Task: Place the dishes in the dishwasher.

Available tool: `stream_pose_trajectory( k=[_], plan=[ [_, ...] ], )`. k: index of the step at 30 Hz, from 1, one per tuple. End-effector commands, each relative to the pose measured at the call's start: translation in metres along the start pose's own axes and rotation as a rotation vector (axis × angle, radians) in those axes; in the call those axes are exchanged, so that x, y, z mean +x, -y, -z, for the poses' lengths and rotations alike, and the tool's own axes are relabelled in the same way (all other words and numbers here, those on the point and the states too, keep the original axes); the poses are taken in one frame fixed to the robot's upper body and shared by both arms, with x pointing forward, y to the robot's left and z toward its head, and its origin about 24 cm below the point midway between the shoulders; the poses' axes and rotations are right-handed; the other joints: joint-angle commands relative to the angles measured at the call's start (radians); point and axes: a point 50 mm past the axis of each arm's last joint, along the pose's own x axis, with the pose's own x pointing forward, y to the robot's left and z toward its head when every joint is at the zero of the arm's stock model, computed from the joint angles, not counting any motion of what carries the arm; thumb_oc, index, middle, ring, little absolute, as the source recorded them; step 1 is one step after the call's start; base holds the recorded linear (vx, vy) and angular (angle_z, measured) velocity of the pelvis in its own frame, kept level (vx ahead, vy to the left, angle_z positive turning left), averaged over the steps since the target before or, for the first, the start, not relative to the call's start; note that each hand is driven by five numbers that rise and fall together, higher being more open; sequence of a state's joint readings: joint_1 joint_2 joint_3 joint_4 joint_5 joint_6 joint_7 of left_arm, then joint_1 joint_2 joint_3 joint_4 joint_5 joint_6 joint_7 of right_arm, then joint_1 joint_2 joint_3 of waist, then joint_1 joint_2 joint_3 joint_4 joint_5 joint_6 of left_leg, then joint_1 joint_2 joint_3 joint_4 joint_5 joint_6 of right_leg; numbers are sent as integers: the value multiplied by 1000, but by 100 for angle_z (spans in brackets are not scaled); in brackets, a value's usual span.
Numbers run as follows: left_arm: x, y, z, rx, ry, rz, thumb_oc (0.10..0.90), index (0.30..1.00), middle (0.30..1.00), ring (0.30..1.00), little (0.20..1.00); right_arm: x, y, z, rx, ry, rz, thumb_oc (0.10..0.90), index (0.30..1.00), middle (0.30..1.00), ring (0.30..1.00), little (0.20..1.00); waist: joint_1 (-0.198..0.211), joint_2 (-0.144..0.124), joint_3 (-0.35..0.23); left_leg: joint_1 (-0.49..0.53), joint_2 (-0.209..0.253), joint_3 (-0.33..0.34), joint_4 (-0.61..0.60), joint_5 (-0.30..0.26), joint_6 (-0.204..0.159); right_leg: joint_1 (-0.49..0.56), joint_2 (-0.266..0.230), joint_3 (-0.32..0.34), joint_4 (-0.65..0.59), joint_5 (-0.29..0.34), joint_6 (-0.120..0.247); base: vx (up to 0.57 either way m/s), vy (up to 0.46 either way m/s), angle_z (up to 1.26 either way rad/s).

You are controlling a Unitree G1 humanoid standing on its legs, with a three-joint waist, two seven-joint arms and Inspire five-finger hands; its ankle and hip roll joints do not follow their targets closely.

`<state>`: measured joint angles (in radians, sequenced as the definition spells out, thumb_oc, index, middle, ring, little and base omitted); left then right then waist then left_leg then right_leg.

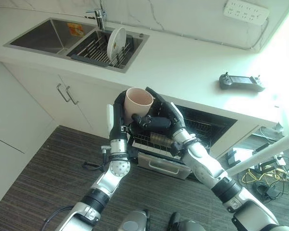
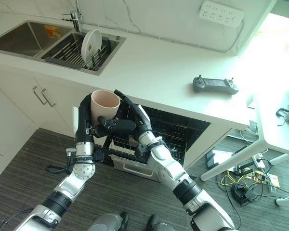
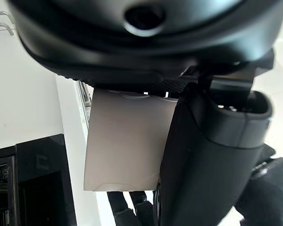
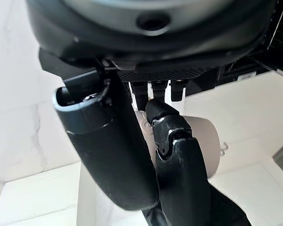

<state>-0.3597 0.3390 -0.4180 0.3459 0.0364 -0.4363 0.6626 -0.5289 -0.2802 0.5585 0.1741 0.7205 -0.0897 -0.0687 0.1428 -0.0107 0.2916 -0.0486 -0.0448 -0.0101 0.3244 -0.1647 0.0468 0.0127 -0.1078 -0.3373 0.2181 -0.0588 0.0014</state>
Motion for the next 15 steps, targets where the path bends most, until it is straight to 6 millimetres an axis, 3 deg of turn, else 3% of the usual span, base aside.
stream_pose_trajectory(
  k=[1, 8, 10, 11, 12, 15],
  plan=[
    [-28, 90, -64, -172, 317, 559, 400, 300, 300, 300, 300, 32, -118, -103, -16, 387, -647, 800, 900, 900, 900, 900, -6, -1, -62, 50, 68, 32, -24, -96, -31, 52, -49, 72, 82, -197, 60, -6, -4, 5],
    [-34, 94, -58, -184, 297, 651, 400, 300, 300, 300, 300, 33, -123, -93, -139, 302, -742, 800, 900, 900, 900, 900, -1, -10, -72, 46, 64, 25, -24, -94, -30, 51, -51, 63, 82, -194, 66, -4, -3, 8],
    [-33, 94, -57, -173, 298, 637, 400, 300, 300, 300, 300, 38, -114, -89, -320, 302, -642, 800, 900, 900, 900, 900, -2, -12, -73, 46, 64, 26, -24, -94, -30, 50, -51, 64, 82, -192, 67, 0, 0, 0],
    [-33, 94, -57, -173, 298, 637, 400, 300, 300, 300, 300, 38, -114, -89, -320, 302, -642, 800, 900, 900, 900, 900, -2, -12, -73, 46, 64, 26, -24, -94, -30, 50, -51, 64, 82, -192, 67, 0, 0, 0],
    [-32, 91, -55, -155, 300, 619, 400, 300, 300, 300, 300, 43, -99, -93, -441, 333, -535, 800, 900, 900, 900, 900, -6, -13, -73, 47, 65, 28, -24, -93, -30, 48, -50, 72, 82, -188, 69, 0, 0, 0],
    [-30, 90, -56, -143, 303, 622, 400, 300, 300, 300, 300, 43, -88, -101, -424, 378, -458, 800, 900, 900, 900, 900, -8, -17, -67, 48, 67, 30, -24, -95, -32, 48, -51, 70, 82, -185, 72, 0, 0, 0]
  ],
)
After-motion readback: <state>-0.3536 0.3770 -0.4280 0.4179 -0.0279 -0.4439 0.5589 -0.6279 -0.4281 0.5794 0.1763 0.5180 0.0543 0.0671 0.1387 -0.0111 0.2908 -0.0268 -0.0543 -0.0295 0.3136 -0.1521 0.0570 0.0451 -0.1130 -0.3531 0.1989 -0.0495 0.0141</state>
